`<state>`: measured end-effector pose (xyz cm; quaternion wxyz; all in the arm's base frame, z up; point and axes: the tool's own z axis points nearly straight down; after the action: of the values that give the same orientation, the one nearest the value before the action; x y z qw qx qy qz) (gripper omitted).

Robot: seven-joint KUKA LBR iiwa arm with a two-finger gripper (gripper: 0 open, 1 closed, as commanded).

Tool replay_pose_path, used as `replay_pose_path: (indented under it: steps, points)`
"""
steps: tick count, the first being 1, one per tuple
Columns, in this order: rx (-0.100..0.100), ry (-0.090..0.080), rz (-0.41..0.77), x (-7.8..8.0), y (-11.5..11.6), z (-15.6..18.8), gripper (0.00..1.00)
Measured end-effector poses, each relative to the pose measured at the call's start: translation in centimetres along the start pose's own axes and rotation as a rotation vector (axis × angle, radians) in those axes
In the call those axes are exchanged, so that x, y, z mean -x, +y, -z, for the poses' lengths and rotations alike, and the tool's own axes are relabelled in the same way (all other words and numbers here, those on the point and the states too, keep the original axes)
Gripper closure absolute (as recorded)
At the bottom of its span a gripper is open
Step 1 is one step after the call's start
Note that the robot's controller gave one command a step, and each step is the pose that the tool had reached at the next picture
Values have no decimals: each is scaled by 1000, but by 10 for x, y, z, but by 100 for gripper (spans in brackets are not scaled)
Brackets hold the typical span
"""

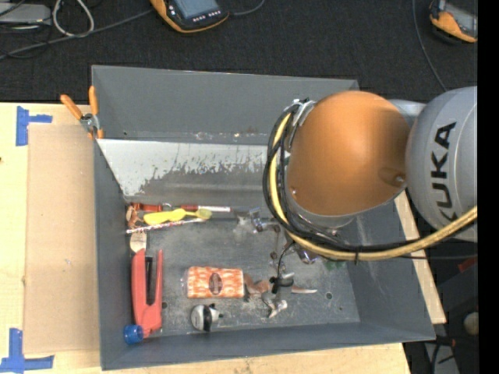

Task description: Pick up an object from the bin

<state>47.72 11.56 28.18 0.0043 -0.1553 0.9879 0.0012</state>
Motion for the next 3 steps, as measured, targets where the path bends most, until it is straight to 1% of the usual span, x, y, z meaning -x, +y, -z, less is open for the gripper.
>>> replay_pose_path:
  steps: [1, 2, 3]
  points:
    - [0, -9, -107, 2, 2, -88, 0]
    - [0, -5, -280, 30, 50, -113, 0]
    - [-1, -9, -68, 32, 12, -188, 0]
